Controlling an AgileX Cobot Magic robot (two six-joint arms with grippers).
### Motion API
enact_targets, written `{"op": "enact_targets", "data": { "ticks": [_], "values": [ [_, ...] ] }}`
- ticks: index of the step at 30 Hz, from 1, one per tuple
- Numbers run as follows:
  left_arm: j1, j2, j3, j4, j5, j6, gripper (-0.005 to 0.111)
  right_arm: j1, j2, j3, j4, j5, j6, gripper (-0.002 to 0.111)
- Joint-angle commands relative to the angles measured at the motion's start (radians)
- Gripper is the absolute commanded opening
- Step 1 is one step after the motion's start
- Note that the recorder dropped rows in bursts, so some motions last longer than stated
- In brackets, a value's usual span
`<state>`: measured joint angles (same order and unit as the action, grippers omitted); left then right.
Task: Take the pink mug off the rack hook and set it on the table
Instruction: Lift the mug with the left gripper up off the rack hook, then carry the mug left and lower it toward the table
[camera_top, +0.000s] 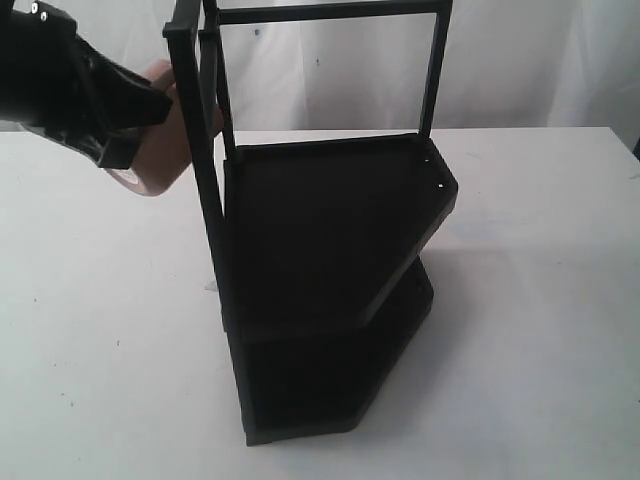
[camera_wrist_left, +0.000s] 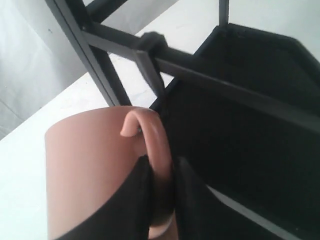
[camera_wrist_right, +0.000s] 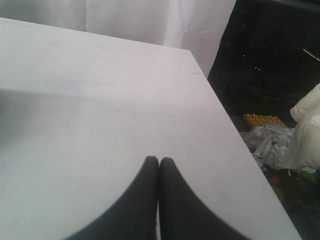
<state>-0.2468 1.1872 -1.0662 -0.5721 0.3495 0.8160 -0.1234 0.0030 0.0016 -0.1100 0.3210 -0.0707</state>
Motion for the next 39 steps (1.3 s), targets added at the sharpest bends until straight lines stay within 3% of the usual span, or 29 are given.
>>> {"op": "enact_targets", "data": {
  "ticks": [1, 15, 21, 28, 35, 39],
  "values": [
    [-0.005, -0.012, -0.006, 0.121, -0.001, -0.097, 0.000, -0.005, -0.003, -0.002, 0.004, -0.008, -0.001, 0.000],
    [-0.003, -0.062, -0.006, 0.345, 0.009, -0.257, 0.000, -0.005, -0.003, -0.002, 0.004, -0.008, -0.001, 0.000],
    [-0.003, -0.133, -0.006, 0.615, 0.044, -0.522, 0.000, -0.005, -0.003, -0.002, 0.004, -0.008, -0.001, 0.000],
    [-0.003, -0.164, 0.039, 1.097, 0.065, -0.968, 0.000, -0.005, -0.003, -0.002, 0.004, -0.008, -0.001, 0.000],
    [-0.002, -0.164, 0.154, 1.432, -0.092, -1.338, 0.000, -0.005, -0.003, -0.002, 0.004, -0.008, -0.001, 0.000],
    [0.040, -0.164, 0.192, 1.531, -0.200, -1.461, 0.000, -0.005, -0.003, -0.002, 0.004, -0.008, -0.001, 0.000]
  ]
}}
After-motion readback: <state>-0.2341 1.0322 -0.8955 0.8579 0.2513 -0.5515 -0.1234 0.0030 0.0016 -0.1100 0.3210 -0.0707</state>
